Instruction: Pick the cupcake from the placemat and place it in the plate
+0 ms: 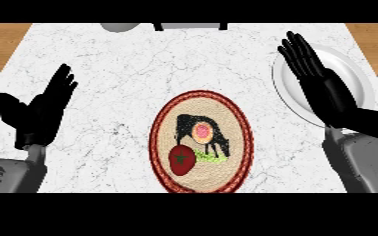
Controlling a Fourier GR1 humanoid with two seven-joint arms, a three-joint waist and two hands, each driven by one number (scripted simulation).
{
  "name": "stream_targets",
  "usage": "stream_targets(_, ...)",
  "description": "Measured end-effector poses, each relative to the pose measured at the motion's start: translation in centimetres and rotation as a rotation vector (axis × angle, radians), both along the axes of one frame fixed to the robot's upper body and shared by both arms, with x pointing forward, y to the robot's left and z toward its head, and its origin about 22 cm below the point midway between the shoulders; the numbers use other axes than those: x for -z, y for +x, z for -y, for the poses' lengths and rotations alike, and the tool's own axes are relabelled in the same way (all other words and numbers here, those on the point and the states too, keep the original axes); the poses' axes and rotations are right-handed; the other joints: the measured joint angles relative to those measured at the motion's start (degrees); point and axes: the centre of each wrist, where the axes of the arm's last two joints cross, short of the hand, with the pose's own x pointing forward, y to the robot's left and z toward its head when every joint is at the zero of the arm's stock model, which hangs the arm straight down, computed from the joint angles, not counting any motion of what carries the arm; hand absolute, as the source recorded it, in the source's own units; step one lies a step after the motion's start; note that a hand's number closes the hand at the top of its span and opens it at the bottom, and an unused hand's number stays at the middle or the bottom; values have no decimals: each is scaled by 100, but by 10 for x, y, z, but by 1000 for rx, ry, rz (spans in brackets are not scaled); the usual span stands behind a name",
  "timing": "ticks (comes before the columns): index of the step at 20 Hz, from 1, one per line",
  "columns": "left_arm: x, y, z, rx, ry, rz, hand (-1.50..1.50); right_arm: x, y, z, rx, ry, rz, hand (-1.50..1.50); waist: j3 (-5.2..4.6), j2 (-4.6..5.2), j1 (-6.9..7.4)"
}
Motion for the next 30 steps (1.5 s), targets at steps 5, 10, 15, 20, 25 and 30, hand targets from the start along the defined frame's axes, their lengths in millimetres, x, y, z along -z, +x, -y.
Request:
stream_targets(5,-4,10,2,20,39,4,0,19,14,-22,-80,21,-101,150,-48,20,77)
stream_targets(10,9,4,10,40,37,-34,0,21,19,-8,66,-174,-43,-150,-96,-6,54)
stream_targets(15,17,7,13,54,30,-47,0,92,-2,-27,100,-90,-58,-150,-72,23,72)
stream_targets(20,23,7,18,53,25,-54,0,106,-9,-26,30,-256,-38,-150,-69,14,67)
stream_targets(25,27,5,20,53,29,-52,0,93,-13,-25,-10,-407,-35,-150,-69,5,49)
stream_targets(30,23,4,15,58,27,-52,0,71,-17,-38,-41,-514,-58,-150,-71,-1,48)
